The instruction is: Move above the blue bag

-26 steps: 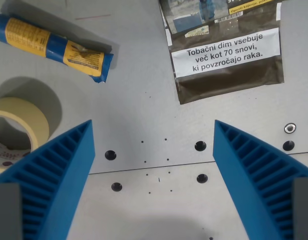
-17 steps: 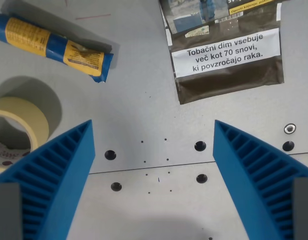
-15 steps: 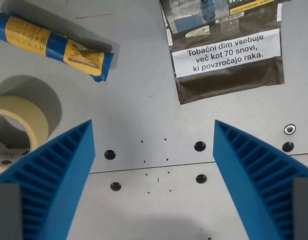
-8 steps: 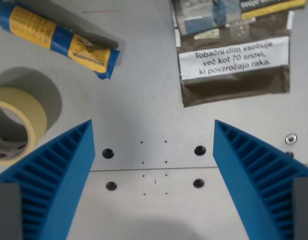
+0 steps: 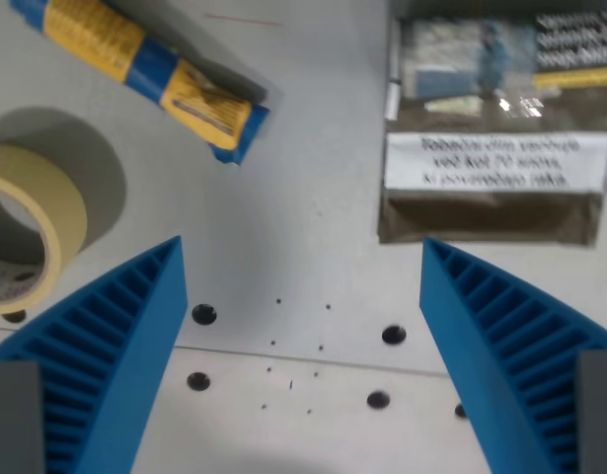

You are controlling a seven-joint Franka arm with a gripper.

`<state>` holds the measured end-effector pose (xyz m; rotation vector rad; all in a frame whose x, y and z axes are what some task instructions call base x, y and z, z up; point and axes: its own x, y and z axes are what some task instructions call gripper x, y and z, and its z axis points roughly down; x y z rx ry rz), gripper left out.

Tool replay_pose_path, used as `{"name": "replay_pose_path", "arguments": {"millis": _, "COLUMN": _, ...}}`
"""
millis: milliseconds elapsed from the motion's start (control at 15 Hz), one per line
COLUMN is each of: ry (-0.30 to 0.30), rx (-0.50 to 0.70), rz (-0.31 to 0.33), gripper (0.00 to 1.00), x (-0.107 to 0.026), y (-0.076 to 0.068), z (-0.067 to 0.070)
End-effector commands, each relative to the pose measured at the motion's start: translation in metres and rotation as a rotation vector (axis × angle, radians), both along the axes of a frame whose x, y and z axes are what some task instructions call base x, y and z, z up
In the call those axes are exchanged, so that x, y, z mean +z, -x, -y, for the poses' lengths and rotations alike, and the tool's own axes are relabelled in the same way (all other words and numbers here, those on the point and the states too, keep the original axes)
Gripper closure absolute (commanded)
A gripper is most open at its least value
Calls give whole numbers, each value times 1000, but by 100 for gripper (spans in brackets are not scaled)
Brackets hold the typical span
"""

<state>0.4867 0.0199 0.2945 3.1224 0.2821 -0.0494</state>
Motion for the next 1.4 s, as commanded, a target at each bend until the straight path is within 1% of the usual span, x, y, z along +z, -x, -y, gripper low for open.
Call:
{"name": "replay_pose_path", "arguments": {"millis": 67, "ry": -43, "rx": 321, "rz": 93, "gripper": 0, "x": -12, "y": 4, "z": -8}}
{"name": "replay_pose_path", "arguments": {"millis": 200, "ry": -45, "rx": 388, "rz": 95, "gripper": 0, "x": -22, "y": 2, "z": -15}}
{"name": "replay_pose_path", "arguments": {"millis": 600, "ry": -51, "rx": 588, "rz": 92, "gripper": 0, "x": -50, "y": -2, "z": -43}}
{"name": "replay_pose_path", "arguments": {"millis": 867, "ry": -46, "rx": 706, "rz": 94, "gripper": 0, "x": -69, "y": -7, "z": -56}}
{"name": "replay_pose_path", "arguments": {"millis": 1200, "ry": -35, "rx": 775, "rz": 89, "gripper": 0, "x": -93, "y": -13, "z": -71}}
{"name": "replay_pose_path", "arguments": {"millis": 1400, "ry": -27, "rx": 788, "rz": 84, "gripper": 0, "x": -104, "y": -16, "z": -78}}
